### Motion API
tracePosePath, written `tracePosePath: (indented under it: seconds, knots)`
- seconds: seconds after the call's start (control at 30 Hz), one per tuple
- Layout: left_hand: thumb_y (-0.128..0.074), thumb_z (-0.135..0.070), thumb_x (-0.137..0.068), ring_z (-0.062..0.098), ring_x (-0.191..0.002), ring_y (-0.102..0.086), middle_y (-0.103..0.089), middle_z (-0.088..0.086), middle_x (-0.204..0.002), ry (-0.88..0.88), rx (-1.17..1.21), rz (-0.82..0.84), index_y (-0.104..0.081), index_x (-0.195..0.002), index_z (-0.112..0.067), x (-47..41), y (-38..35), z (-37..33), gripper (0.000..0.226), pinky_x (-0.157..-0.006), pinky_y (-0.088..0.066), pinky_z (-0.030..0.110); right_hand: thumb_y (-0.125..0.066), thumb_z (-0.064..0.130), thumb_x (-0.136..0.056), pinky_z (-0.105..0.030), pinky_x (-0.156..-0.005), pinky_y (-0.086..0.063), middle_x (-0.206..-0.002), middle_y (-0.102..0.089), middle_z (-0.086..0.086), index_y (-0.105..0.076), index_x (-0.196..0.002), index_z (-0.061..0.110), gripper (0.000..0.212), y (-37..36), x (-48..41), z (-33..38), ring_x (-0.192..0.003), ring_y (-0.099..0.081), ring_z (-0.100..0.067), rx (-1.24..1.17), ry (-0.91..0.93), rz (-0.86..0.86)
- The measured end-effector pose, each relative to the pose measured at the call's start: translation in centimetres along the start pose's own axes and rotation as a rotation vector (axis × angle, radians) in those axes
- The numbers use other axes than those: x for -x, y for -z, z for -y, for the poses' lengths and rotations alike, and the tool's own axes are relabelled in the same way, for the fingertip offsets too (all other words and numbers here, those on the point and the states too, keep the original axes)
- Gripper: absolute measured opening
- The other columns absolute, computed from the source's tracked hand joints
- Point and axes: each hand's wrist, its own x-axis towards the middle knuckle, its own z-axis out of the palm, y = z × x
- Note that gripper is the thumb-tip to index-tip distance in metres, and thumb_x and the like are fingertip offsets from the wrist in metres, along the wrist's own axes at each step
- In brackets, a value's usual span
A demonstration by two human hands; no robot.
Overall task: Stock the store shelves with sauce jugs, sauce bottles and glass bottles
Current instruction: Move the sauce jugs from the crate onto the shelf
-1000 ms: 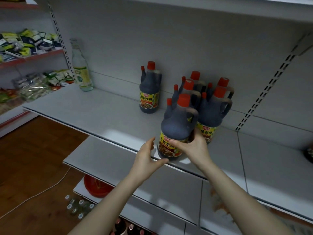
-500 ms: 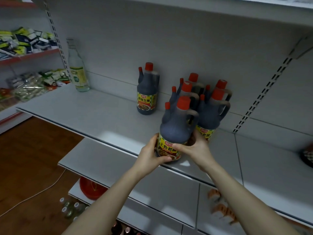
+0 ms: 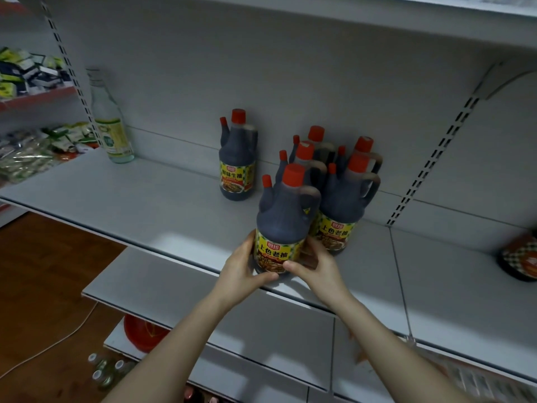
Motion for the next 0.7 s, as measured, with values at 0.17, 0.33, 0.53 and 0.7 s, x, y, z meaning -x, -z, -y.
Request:
tracePosePath:
  seconds: [0.17, 0.33, 0.53, 0.7]
  knots:
    - [-0.077, -0.013, -0.072, -0.002, -0.108, -0.048, -0.047, -0.018, -0.12, 0.019, -0.007, 0.058, -0.029, -0.141, -0.019, -0.5, 0.4, 0.3, 0.084, -0.077, -0.035, -0.005, -0.073, 0.006, -0.075, -0.008, -0.08, -0.047, -0.109, -0.06, 0.006, -0.047, -0.119, 0.02, 0.052, -0.5, -0.3, -0.2, -0.099, -0.059, -0.007, 0.001, 0.017, -0.02]
    - [-0.076, -0.015, -0.074, 0.001, -0.113, -0.046, -0.045, -0.016, -0.123, 0.037, -0.008, 0.081, -0.024, -0.143, -0.02, -0.6, 0.5, 0.3, 0.086, -0.079, -0.035, -0.005, -0.073, 0.013, -0.077, -0.021, -0.09, -0.047, -0.118, -0.058, 0.002, -0.045, -0.128, 0.015, 0.058, -0.7, -0.2, 0.0, -0.111, -0.056, -0.013, 0.036, 0.009, -0.018]
    - [-0.056, -0.062, -0.071, 0.016, -0.128, -0.044, -0.046, -0.007, -0.14, 0.042, -0.333, 0.109, -0.022, -0.142, -0.02, -0.1, 0.6, 1.6, 0.089, -0.11, -0.029, 0.05, -0.066, 0.04, -0.081, -0.021, -0.099, -0.034, -0.139, -0.045, -0.002, -0.036, -0.139, 0.012, 0.07, 2.0, 1.8, -1.1, -0.126, -0.041, -0.012, 0.44, -0.054, 0.082]
    - [0.0, -0.09, -0.053, 0.019, -0.143, -0.014, -0.025, 0.002, -0.152, 0.079, -0.799, 0.113, -0.021, -0.144, -0.018, 1.2, 0.9, 2.5, 0.117, -0.108, -0.013, 0.06, 0.016, 0.093, -0.044, -0.041, -0.109, -0.023, -0.15, -0.029, -0.009, -0.032, -0.141, 0.016, 0.132, 4.8, 4.2, -3.9, -0.14, -0.021, -0.024, 1.06, -0.151, 0.098]
